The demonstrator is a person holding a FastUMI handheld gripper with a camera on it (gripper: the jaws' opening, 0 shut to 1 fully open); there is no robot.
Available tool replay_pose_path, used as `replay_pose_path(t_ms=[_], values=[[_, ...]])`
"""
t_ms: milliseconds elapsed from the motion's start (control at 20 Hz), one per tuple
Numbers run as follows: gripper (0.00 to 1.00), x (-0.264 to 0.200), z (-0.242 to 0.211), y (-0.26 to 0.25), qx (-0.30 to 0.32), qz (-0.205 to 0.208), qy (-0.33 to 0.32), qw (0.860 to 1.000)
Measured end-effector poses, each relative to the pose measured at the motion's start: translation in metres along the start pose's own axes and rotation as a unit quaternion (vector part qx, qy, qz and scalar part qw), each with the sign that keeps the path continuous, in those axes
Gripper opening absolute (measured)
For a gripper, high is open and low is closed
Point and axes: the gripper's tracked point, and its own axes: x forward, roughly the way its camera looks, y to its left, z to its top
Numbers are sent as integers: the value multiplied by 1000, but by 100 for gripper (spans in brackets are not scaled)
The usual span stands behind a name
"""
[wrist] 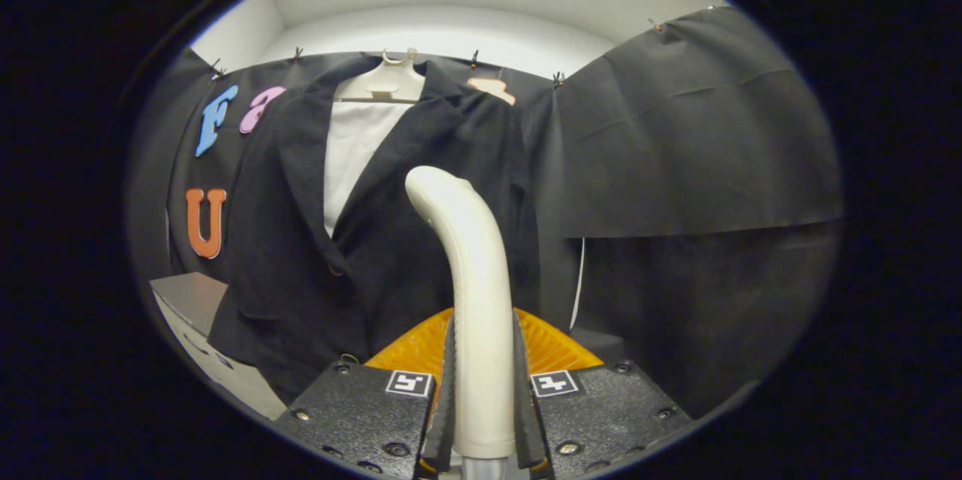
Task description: Iron the clothes twice with a garment steamer, once on the left side and once on the right side.
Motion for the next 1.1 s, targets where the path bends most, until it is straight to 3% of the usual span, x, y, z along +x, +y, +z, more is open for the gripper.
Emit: replay_pose_path(t_ms=[1100], values=[[35, -62, -136, 14, -44, 17, 133, 990]])
